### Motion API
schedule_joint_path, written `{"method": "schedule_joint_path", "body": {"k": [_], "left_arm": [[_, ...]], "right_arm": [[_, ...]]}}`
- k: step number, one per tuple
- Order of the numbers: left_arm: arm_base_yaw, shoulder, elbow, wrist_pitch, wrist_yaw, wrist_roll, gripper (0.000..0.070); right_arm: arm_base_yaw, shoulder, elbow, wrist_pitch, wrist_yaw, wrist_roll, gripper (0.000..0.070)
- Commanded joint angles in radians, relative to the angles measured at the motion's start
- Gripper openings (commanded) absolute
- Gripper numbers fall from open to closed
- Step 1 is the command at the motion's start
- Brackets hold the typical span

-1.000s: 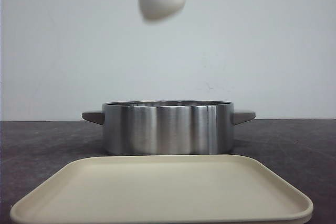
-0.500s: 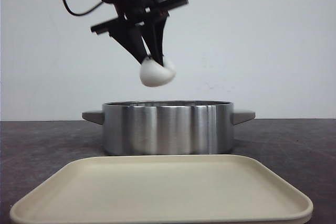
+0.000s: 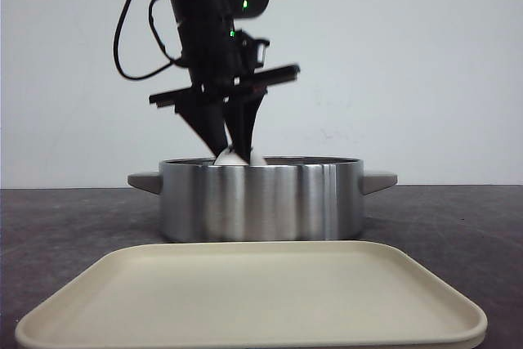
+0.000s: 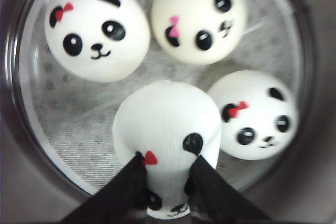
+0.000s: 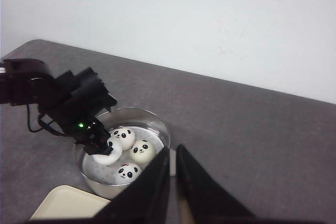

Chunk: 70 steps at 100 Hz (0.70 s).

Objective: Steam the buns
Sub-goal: 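Lift the bun with the left gripper and carry it into the pot, then open the left gripper to release the bun and withdraw upward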

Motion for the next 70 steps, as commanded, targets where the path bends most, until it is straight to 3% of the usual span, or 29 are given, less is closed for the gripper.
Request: {"method": "schedule_joint_path", "body": {"k": [1,29,36,51,70], "left_arm": [[0.002,0.035,0.031,-0.008,-0.003,0.01,0.001],[0.013,0.061,0.031,-0.004,-0.003,0.01,0.0015],[0.014,0.061,0.031,0.002,-0.002,0.009,0.0064],[0.014,0.061,0.031,0.002,0.025,0.006,0.0286],[0.014,0.061,0.031,-0.011,0.027,0.006,0.0316]], "right_arm": [[0.009,0.003,0.019,-0.073,0.002,0.043,0.0012],[0.009,-0.019,0.019,-0.072,0.004,0.052,0.0012],[0.009,-0.019,0.019,-0.072,0.01,0.051,0.0012],[0.009,-0.019,0.019,-0.072,0.031,0.05,0.0012],[0.009,-0.019,0.019,-0.072,0.038,0.048,0.0012]]}}
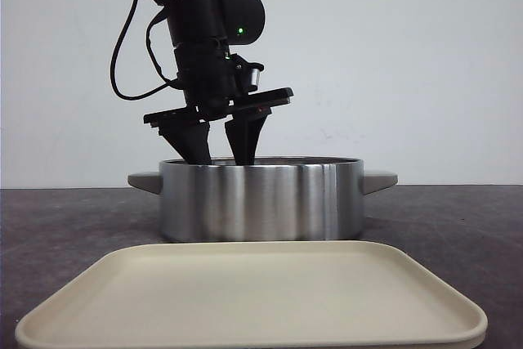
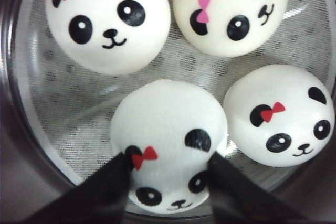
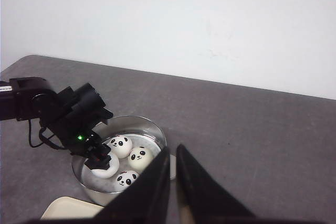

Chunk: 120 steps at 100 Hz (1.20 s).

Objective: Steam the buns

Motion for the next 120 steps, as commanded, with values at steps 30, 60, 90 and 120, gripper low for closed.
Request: {"method": "schedule_joint_path", "body": {"k": [30,60,90,120], "left_arm": [[-0.005,0.028,0.036,-0.036,0.001,-0.001,0.0552],[-0.003,0.027,0.197,-0.114,-0.027,-0.001,0.0575],[-0.013,-0.066,0.599,-0.265,-0.058,-0.049,0.0495],[-0.068,-0.409,0.631,-0.419,-0.217,0.033,0.0349]], "right_arm": [[0.009,0.008,0.019,-0.072,0.003,0.015,0.0012],[0.009,0.008,0.019,-0.072,0.004,0.014,0.0012],[0.01,0.008,0.008,0.042,0.09,0.001,0.0012],[0.01,-0.001,-0.116,0.21,0.081,-0.084,0.0012]]}}
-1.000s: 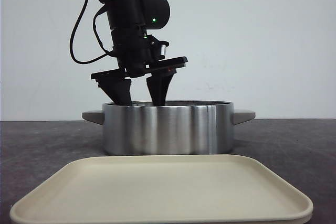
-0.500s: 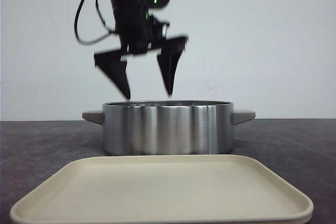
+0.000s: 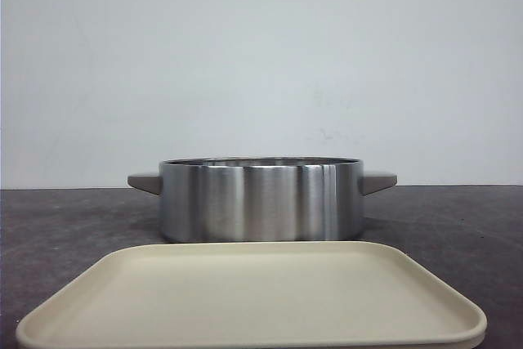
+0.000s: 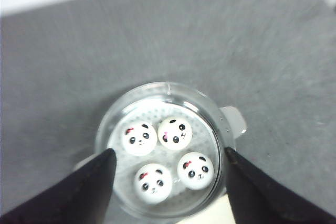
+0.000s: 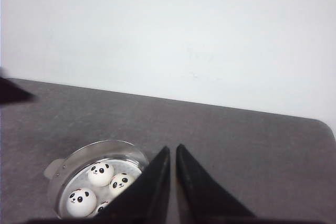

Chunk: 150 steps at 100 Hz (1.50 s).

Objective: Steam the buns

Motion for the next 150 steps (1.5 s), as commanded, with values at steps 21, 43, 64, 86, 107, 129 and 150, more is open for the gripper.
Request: {"method": "schedule_joint_path", "body": {"k": [21,43,64,86,107,129,150], "left_arm": [[-0.039,-0.27,0.025,-0.088,-0.09,0.02,0.0349],[-0.051,-0.528,-0.006,-0.094,-0.09,-0.048,0.0291],[-0.049,-0.807,-0.194,-0.095,-0.116,-0.111,0.0007],[-0.036,-1.061,-0.565,-0.095,-0.143,-0.183,0.0007],[-0.028,-1.175,-0.806,-0.095,-0.143,-0.258,0.0007],[-0.028,-1.176,-0.814,-0.095,-0.136,-0.265,0.0007],[-0.028,-1.176,-0.812,-0.095,-0.143,-0.264,0.0007]], "right_arm": [[0.011,-0.084,-0.307,0.325,-0.065,-0.084,0.0012],[0.011,-0.185,-0.636,0.608,-0.201,-0.11,0.0012],[0.011,-0.196,-0.732,0.595,-0.222,-0.119,0.0012],[0.011,-0.195,-0.732,0.691,-0.223,-0.151,0.0012],[0.011,-0.196,-0.732,0.719,-0.22,-0.15,0.0012],[0.011,-0.196,-0.732,0.712,-0.22,-0.146,0.0012],[0.011,-0.196,-0.732,0.719,-0.22,-0.146,0.0012]]}}
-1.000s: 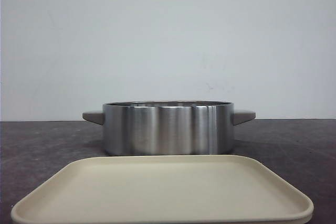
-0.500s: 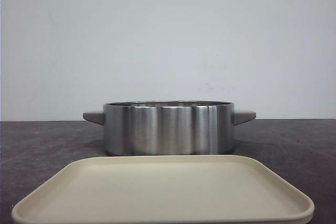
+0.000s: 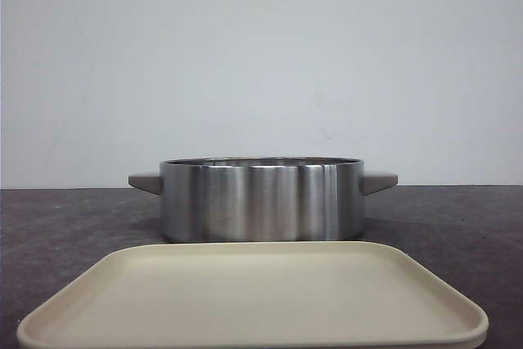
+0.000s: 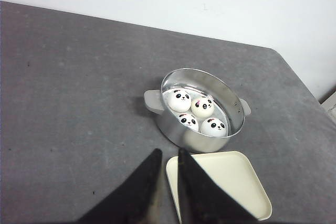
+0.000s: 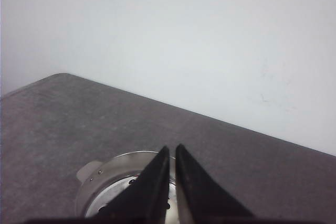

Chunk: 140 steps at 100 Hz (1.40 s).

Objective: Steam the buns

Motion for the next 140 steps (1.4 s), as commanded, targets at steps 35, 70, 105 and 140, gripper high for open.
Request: {"method": "schedule_joint_path", "body": {"k": [35,70,105,140], "left_arm": [[-0.005,0.002,0.023,-0.042,-0.005,-0.002,0.0007],[-0.005,0.002,0.023,-0.042,-0.005,-0.002,0.0007],[-0.005,0.002,0.023,-0.042,-0.005,-0.002,0.0007],[-0.005,0.002,0.023,-0.042,-0.005,-0.002,0.0007]], "right_arm": [[0.01,0.007,0.018,0.015,0.0,-0.007,0.0012],[-0.14,-0.042,-0.058,-0.031,0.027,-0.011,0.0012],[-0.541,-0.407,-0.849,0.66,-0.28,0.006,0.0012],[-0.66,-0.676,-1.1,0.399,-0.277,0.053,0.0012]]}}
